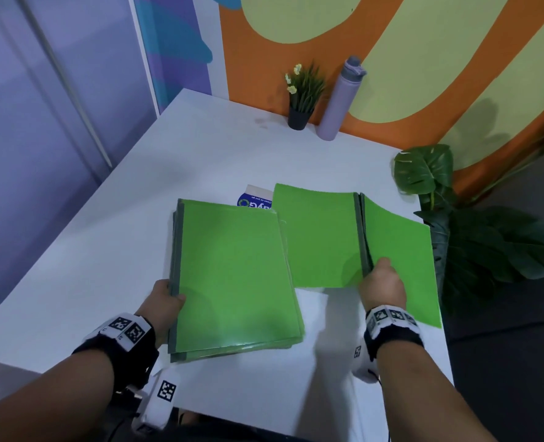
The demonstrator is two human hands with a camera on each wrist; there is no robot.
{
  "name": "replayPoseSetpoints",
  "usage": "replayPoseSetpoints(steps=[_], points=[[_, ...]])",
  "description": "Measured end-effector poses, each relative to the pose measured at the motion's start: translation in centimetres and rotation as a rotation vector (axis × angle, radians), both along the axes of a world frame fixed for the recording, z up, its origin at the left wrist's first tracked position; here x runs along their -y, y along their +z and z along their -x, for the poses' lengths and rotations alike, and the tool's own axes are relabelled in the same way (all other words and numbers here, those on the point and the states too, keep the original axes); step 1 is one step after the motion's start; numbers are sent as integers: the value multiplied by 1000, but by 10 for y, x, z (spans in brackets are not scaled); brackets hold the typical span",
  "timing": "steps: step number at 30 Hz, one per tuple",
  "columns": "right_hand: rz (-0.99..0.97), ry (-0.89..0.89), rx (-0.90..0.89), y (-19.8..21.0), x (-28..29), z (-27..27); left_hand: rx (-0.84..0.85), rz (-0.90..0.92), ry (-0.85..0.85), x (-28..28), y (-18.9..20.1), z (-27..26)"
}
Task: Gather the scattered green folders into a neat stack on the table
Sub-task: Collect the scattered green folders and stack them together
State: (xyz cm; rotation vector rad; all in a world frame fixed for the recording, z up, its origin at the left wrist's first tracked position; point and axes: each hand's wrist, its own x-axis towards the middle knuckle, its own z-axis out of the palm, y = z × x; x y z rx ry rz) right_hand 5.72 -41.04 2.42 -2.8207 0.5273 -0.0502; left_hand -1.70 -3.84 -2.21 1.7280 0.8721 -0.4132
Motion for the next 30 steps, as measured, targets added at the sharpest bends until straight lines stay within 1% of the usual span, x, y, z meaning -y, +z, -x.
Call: replayPoseSetpoints(steps=[2,4,5,6,7,9,10,12,13,15,17,19,21,22,24,26,27,28,30], points=[[14,-82,135,24,4,-5,3,12,25,-7,-15,-5],[-54,-133,268,45,2,-10,4,56,41,-12,-36,-9],[-110,-127,346,55,-2,-11,-18,106,20,-7,-29,-9],[-151,-84,449,61,-8,-11,-15,155,21,0,-17,-9],[-150,5,570,66,-15,-10,-31,204,20,5,-8,-8],[-22,276,795,69,-30,-4,-75,300,34,12,0,-8],[36,415,861,68,-39,-1,-91,327,57,15,1,-7],[78,645,897,61,-59,8,-131,386,110,17,-1,-8],[82,746,882,56,-71,14,-132,421,139,17,-1,-10],[110,937,788,42,-92,33,-115,469,205,20,7,-10],[166,1115,628,20,-106,53,-100,488,251,23,5,-10],[162,1226,419,-3,-111,73,-81,491,283,22,0,-9],[102,1263,249,-20,-112,85,-78,480,323,20,-9,-10],[74,1255,194,-25,-111,89,-72,473,327,20,-12,-9],[55,1191,95,-32,-107,88,-80,479,312,21,-11,-8],[56,1137,-50,-32,-104,88,-99,462,265,21,-12,-8],[41,1159,-118,-33,-103,90,-116,429,221,21,-15,-8],[18,1218,-155,-35,-105,94,-115,392,172,21,-20,-8],[1,1364,-177,-38,-108,100,-69,308,115,22,-20,-7]])
